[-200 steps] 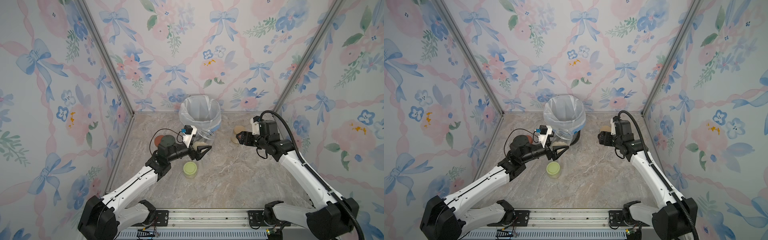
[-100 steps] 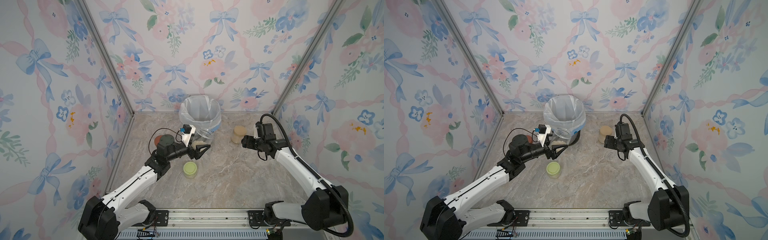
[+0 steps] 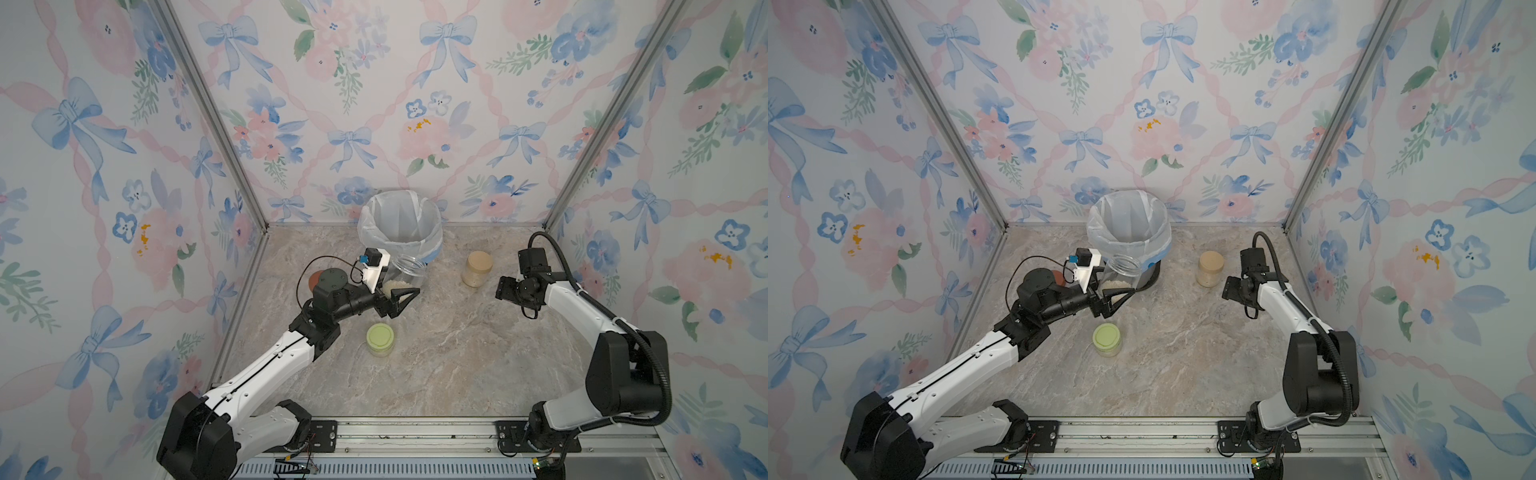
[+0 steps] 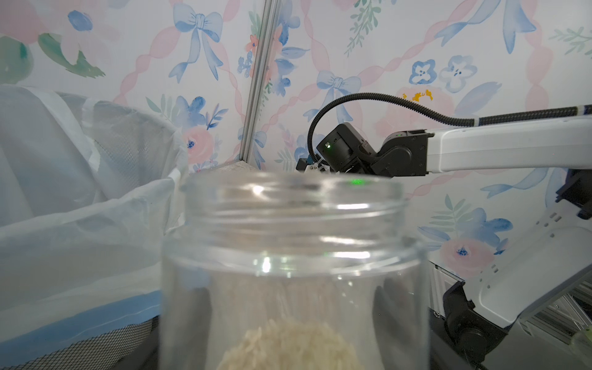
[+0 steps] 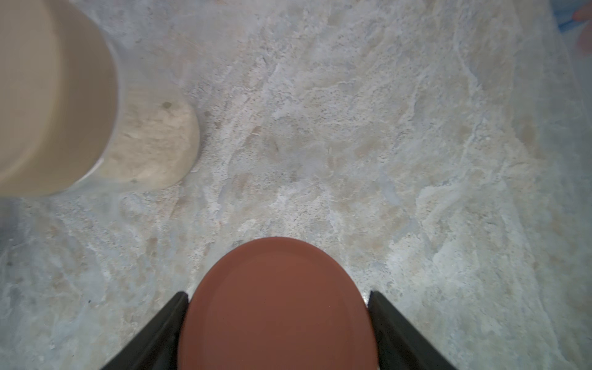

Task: Empty moldy rice from jars
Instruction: Place the lid at the center of the board.

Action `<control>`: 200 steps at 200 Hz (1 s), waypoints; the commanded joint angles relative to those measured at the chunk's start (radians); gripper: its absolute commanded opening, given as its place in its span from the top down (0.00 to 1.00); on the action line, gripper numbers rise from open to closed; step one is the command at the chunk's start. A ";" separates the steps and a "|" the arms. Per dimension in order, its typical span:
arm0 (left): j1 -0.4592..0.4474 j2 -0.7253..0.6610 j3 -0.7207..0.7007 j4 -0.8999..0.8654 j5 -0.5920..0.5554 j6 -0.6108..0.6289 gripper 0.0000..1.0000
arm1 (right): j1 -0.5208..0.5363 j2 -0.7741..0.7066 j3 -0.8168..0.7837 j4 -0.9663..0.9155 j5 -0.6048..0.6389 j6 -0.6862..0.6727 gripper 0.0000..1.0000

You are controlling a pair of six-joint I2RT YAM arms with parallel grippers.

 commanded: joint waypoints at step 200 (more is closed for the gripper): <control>0.030 0.049 0.078 0.092 0.002 0.017 1.00 | -0.091 0.354 0.241 -0.233 -0.090 0.031 0.05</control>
